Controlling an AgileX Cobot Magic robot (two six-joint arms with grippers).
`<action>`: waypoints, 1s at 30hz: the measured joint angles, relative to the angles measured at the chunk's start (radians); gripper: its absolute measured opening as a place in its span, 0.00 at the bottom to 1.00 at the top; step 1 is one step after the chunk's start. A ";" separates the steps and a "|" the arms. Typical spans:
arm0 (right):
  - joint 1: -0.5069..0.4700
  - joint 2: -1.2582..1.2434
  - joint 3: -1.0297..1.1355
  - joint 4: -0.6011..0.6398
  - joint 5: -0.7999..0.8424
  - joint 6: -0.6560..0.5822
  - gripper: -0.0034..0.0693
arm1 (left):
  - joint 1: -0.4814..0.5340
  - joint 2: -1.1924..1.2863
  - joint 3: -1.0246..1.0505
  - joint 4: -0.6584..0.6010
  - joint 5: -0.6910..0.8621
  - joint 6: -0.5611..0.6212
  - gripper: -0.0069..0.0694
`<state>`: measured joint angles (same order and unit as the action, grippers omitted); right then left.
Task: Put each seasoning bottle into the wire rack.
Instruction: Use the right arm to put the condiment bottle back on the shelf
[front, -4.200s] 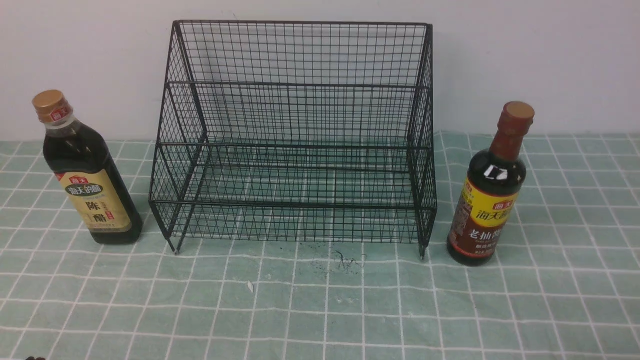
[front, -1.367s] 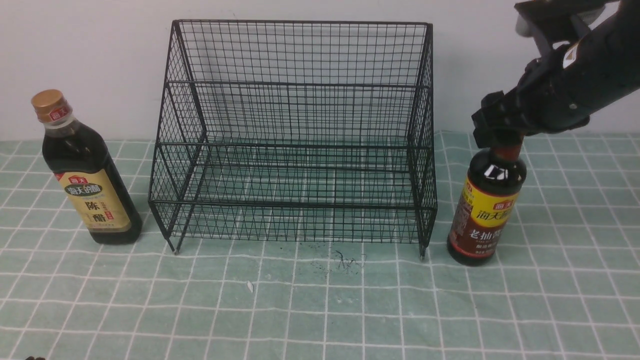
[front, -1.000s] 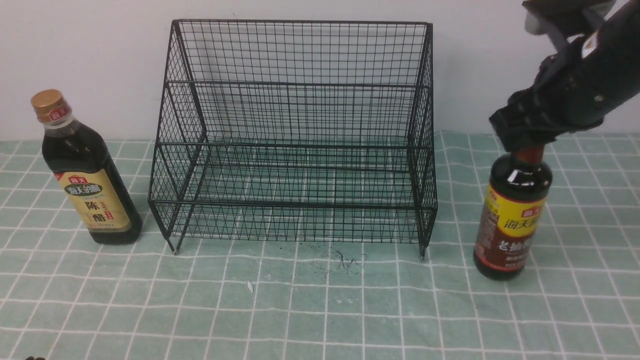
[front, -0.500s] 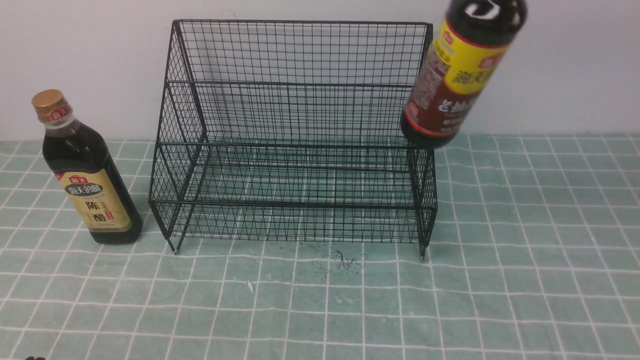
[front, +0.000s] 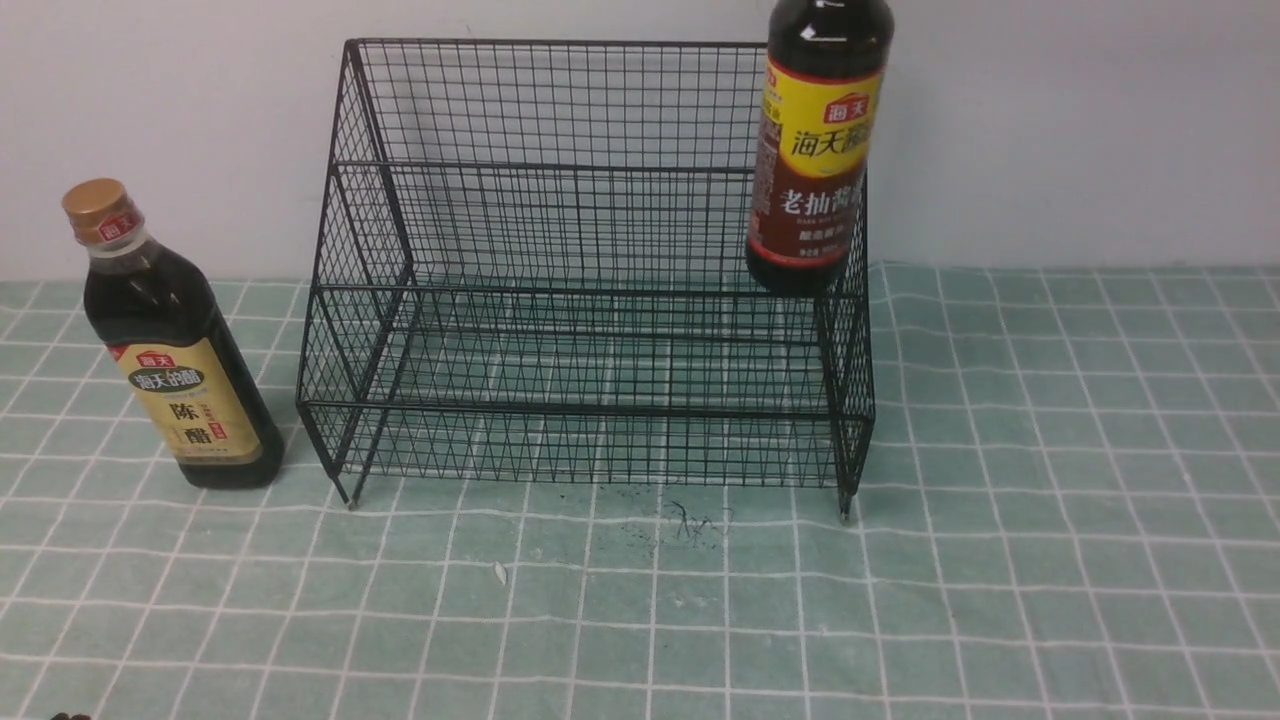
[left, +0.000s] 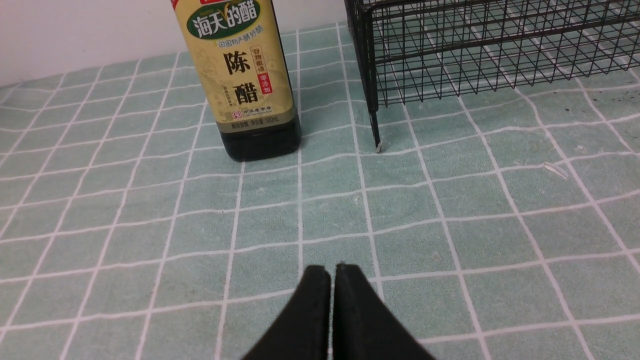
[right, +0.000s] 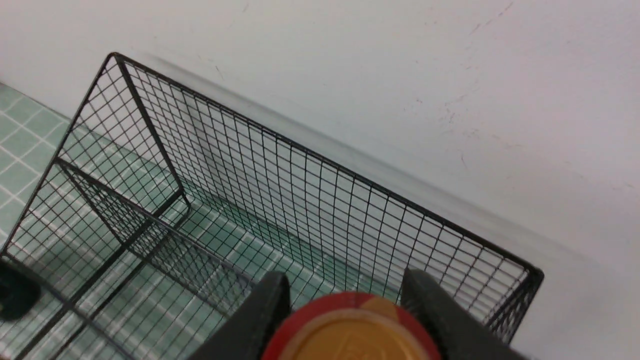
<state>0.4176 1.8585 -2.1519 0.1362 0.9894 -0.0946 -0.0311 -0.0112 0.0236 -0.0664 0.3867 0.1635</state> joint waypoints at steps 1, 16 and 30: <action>0.000 0.011 0.000 0.000 -0.019 0.001 0.42 | 0.000 0.000 0.000 0.000 0.000 0.000 0.08; 0.000 0.096 -0.004 -0.001 -0.022 0.008 0.42 | 0.000 0.000 0.000 0.000 0.000 0.000 0.08; 0.000 0.172 -0.005 -0.008 0.145 0.031 0.42 | 0.000 0.000 0.000 0.000 0.000 0.000 0.08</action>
<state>0.4176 2.0308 -2.1571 0.1280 1.1347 -0.0634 -0.0311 -0.0112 0.0236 -0.0664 0.3867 0.1635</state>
